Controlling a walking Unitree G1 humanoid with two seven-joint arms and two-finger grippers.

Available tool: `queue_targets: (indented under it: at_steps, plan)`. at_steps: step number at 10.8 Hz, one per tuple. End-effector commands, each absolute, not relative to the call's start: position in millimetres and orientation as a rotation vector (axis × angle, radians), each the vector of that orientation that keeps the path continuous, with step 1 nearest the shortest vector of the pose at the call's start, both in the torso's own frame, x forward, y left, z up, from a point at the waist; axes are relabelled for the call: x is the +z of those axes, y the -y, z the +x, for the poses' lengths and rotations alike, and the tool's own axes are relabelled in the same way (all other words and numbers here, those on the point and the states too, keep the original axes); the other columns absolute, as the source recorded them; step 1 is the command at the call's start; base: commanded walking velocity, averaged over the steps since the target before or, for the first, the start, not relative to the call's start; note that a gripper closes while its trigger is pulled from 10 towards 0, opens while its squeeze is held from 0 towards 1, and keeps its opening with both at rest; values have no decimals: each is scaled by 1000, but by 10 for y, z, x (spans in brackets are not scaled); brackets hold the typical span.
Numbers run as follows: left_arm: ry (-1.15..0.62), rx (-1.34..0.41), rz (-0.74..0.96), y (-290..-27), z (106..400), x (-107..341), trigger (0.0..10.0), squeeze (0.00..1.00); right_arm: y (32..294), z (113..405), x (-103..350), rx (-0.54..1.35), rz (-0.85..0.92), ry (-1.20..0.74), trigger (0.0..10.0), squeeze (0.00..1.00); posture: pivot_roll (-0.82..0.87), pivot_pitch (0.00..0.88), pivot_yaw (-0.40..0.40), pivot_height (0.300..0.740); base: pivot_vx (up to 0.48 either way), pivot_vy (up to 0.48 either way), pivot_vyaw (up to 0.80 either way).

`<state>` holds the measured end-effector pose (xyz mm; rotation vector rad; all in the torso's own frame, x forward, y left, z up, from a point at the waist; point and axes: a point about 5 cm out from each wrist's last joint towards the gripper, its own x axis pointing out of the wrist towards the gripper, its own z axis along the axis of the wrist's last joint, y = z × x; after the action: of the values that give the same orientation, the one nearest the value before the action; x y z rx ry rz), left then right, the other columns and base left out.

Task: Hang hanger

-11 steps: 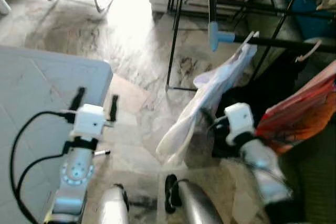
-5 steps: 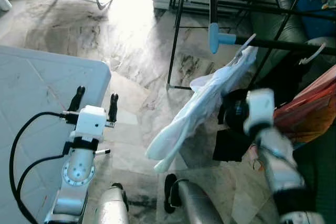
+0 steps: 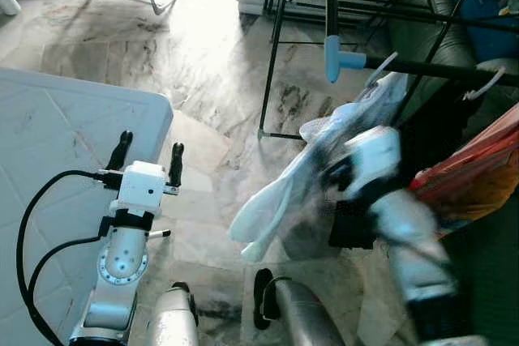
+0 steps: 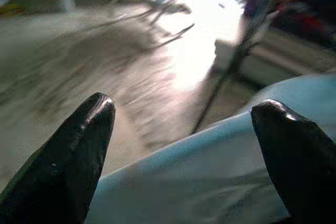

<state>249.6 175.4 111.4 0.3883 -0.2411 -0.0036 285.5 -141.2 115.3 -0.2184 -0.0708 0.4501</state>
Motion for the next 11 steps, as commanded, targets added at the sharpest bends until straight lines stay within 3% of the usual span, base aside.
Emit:
queue_targets:
  at_steps: [1, 4, 6, 11]
  plan:
    - [135, -11, 377, -1774, 2458, 917, 10000, 0, 1381, 2872, 1058, 495, -254, 33, 10000, 0, 51, 252, -107, 740, 0, 0, 0]
    - [108, 0, 371, -1859, 2441, 911, 10000, 0, 1491, 3119, 762, 395, -292, -155, 10000, 0, 92, 260, -111, 740, 0, 0, 0]
    - [90, 6, 356, -1847, 2358, 876, 10000, 0, 1771, 3139, 580, 200, -295, -260, 10000, 0, 98, 274, -112, 740, 0, 0, 0]
    - [87, -26, 352, -1808, 2381, 884, 10000, 0, 2195, 3008, 707, -69, -374, -173, 10000, 0, 65, 286, -103, 740, 0, 0, 0]
